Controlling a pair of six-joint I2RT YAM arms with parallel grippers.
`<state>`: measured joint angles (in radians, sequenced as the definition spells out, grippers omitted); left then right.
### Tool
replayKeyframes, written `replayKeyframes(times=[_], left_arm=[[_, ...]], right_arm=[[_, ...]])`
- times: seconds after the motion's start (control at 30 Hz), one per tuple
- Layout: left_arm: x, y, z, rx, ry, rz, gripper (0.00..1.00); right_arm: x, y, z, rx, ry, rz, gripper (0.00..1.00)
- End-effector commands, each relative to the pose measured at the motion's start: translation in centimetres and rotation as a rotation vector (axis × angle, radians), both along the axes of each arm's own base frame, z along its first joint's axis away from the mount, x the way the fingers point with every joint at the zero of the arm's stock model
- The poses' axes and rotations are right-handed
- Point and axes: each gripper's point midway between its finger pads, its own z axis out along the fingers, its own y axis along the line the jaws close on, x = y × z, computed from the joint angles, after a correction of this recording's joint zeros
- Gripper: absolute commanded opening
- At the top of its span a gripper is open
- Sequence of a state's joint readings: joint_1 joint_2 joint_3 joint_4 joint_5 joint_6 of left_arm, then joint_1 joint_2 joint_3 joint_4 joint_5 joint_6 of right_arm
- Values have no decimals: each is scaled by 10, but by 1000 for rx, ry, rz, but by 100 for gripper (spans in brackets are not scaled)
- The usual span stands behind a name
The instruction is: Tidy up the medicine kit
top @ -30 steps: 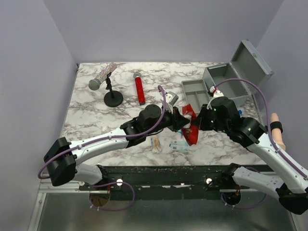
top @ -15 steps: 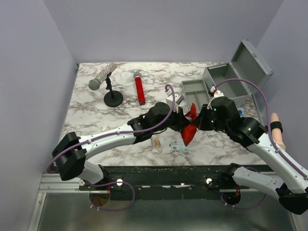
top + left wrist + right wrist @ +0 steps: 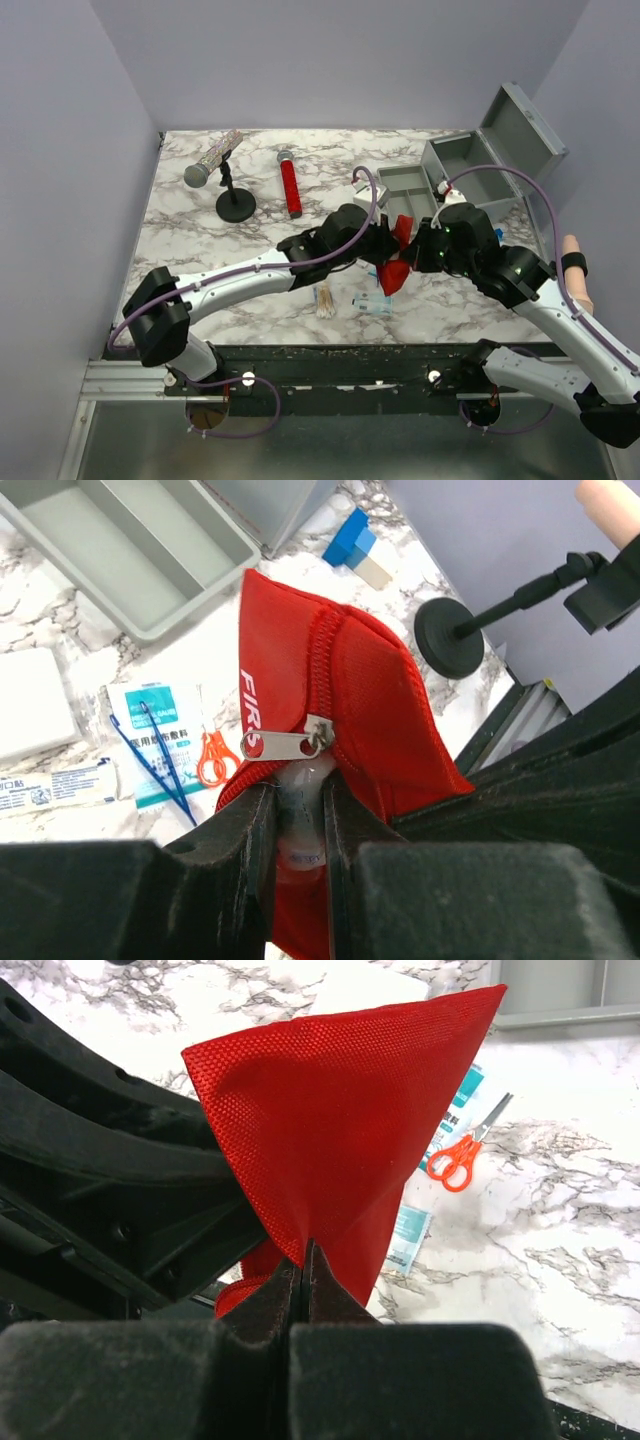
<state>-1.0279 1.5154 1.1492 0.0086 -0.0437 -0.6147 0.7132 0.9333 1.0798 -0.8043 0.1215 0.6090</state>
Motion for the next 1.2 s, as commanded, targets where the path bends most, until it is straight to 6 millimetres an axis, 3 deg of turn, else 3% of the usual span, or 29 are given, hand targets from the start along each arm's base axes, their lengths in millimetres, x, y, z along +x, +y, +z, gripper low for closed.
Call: replayKeyframes(times=[0.0,0.17,0.33,0.47,0.6,0.93,1.1,1.17], left_arm=[[24,-1,15,-8,-40,116,0],[37,-1,9,13,-23,181,1],[33,-1,22,-15,-38,156,47],[21,11,33,-19,-51,127,65],[5,28,38,-8,-58,87,73],[-25,71,54,-66,-115,55,82],[-29,70,40,-82,-96,45,80],[-33,63,43,-127,-95,9,77]], right_arm=[[-8,0,-10,3,20,27,1],[-9,-2,-15,0,25,21,1],[-7,-8,-12,-15,11,-8,1],[-3,-14,-9,-43,-6,-27,1],[1,-21,-8,-85,-20,-47,1],[10,-34,-10,-186,-88,-35,1],[3,-26,10,-149,-187,80,1],[0,-28,14,-150,-202,97,1]])
